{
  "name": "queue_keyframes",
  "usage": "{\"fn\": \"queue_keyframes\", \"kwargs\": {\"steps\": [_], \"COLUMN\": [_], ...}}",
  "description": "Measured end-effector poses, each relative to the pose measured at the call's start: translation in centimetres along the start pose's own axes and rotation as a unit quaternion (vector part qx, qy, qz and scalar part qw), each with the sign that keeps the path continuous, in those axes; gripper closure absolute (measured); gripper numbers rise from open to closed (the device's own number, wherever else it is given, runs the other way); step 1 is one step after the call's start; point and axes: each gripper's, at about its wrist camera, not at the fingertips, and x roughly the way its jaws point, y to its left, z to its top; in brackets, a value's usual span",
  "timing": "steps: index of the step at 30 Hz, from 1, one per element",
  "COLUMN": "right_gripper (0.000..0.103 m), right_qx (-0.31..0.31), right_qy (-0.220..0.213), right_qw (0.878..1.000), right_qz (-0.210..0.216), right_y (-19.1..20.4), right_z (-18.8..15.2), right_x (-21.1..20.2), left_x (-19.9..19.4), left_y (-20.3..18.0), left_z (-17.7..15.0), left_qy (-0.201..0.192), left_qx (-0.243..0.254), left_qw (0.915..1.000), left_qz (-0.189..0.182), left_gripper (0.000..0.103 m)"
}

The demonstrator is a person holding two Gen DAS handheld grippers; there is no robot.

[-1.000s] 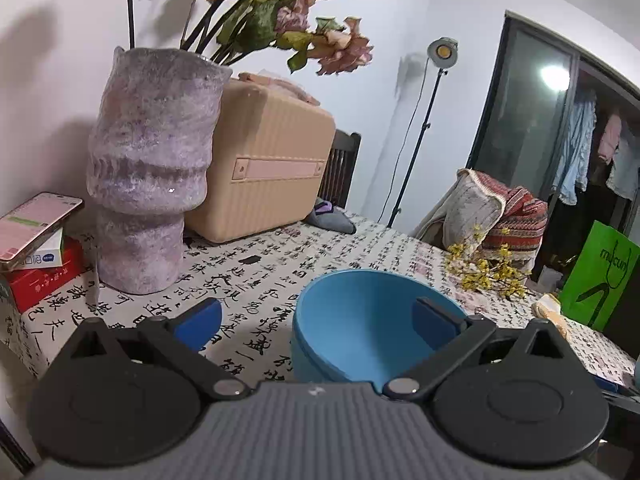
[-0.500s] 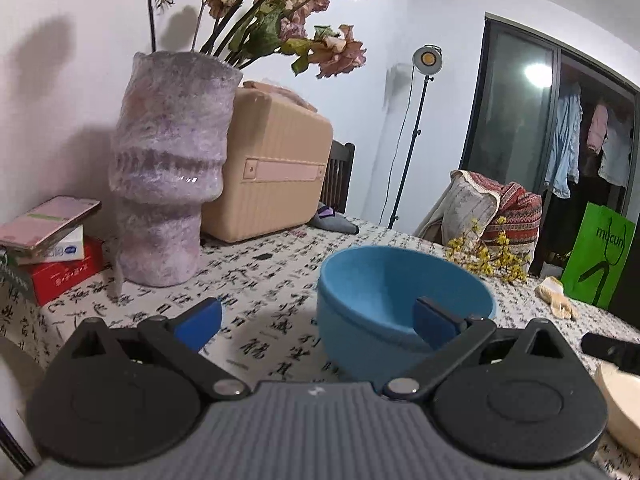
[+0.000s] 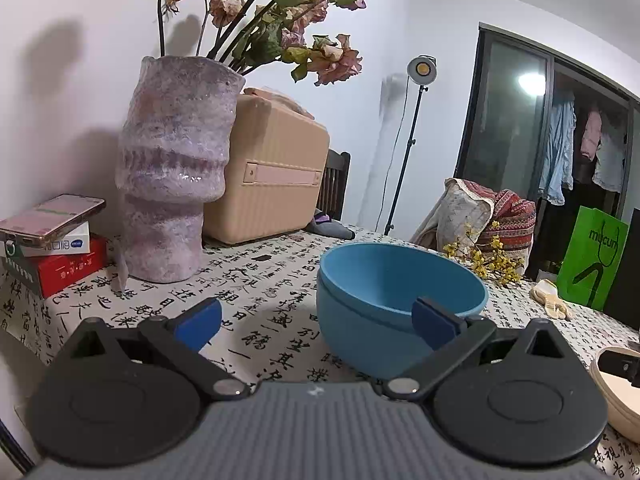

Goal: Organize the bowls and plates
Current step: 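Pull both grippers back from the stacked blue bowls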

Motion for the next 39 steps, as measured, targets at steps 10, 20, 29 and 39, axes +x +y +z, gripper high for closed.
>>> {"fn": "queue_keyframes", "kwargs": {"steps": [10,20,29,39], "right_gripper": [0.000,0.000,0.000,0.000], "right_qx": [0.007,0.024,0.030,0.035], "right_qy": [0.002,-0.008,-0.012,-0.013], "right_qw": [1.000,0.999,0.999,0.999], "right_qz": [-0.007,-0.023,-0.025,-0.032], "right_y": [-1.3,-3.0,-3.8,-4.2], "right_z": [-0.9,-1.3,-1.5,-1.4], "right_x": [-1.2,-2.6,-3.2,-3.3], "left_x": [-0.6,-1.0,-1.3,-1.3], "left_y": [-0.9,-2.5,-3.4,-4.5], "left_z": [-0.6,-0.7,-0.6,-0.7], "left_qy": [0.004,0.006,0.007,0.006], "left_qx": [0.011,0.024,0.038,0.053], "left_qw": [0.9998,0.9987,0.9976,0.9959], "left_qz": [-0.018,-0.045,-0.058,-0.074], "left_gripper": [0.000,0.000,0.000,0.000]}}
